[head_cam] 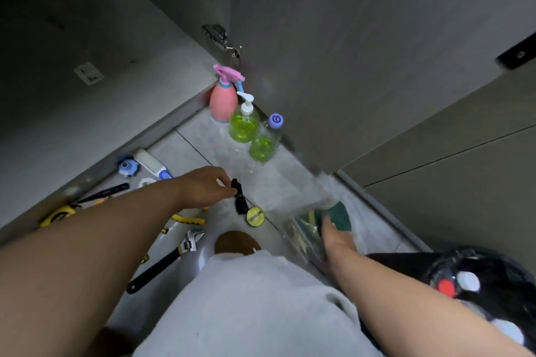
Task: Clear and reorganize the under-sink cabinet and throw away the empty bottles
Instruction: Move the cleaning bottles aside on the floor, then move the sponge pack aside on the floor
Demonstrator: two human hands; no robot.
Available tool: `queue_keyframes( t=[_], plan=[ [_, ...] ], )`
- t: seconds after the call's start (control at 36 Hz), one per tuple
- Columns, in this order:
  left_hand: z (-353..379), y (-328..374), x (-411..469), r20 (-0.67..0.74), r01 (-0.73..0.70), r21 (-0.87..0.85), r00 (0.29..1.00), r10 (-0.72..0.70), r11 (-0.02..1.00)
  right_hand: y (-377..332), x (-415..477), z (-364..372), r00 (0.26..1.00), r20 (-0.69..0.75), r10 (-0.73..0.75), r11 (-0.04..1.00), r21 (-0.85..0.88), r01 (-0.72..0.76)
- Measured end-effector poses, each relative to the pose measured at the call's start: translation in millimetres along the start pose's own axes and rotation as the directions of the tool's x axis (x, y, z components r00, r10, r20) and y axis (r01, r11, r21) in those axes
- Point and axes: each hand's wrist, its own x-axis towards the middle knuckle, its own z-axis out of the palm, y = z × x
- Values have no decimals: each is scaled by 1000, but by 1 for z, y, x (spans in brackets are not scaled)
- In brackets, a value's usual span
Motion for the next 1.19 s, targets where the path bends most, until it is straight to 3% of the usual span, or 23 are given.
queue_keyframes(
  t=[0.08,0.19,0.31,0.47,0.64,0.72,0.81,0.97,1.11,1.19],
  plan=[
    [8,1,-3,5,7,25,1000,-7,1000,1,9,17,987,116,109,936,323,-141],
    [14,0,-7,24,32,29,999,-33,999,1,17,35,979,195,64,856,493,-155],
    [19,0,-10,45,86,-34,995,-84,996,3,20,46,971,239,-3,844,522,-126],
    [23,3,-9,50,113,-61,993,-110,992,-3,22,47,990,122,-75,890,456,11],
    [20,14,-8,63,154,-188,987,-145,970,-14,20,41,961,206,-184,874,481,65],
    [18,20,-7,46,171,-352,985,-165,920,-28,2,40,883,266,-387,846,484,225],
    [14,25,-6,63,192,-571,980,-191,798,-51,-24,45,706,438,-556,804,500,322],
    [16,16,-3,113,108,-827,993,-25,551,-96,-65,70,375,674,-637,764,486,425],
    [10,-20,8,36,111,-897,983,-179,427,-123,-66,92,346,728,-592,765,371,527],
    [9,-36,25,-32,94,-938,936,-352,334,-129,-57,97,416,698,-583,777,330,535]
  ],
)
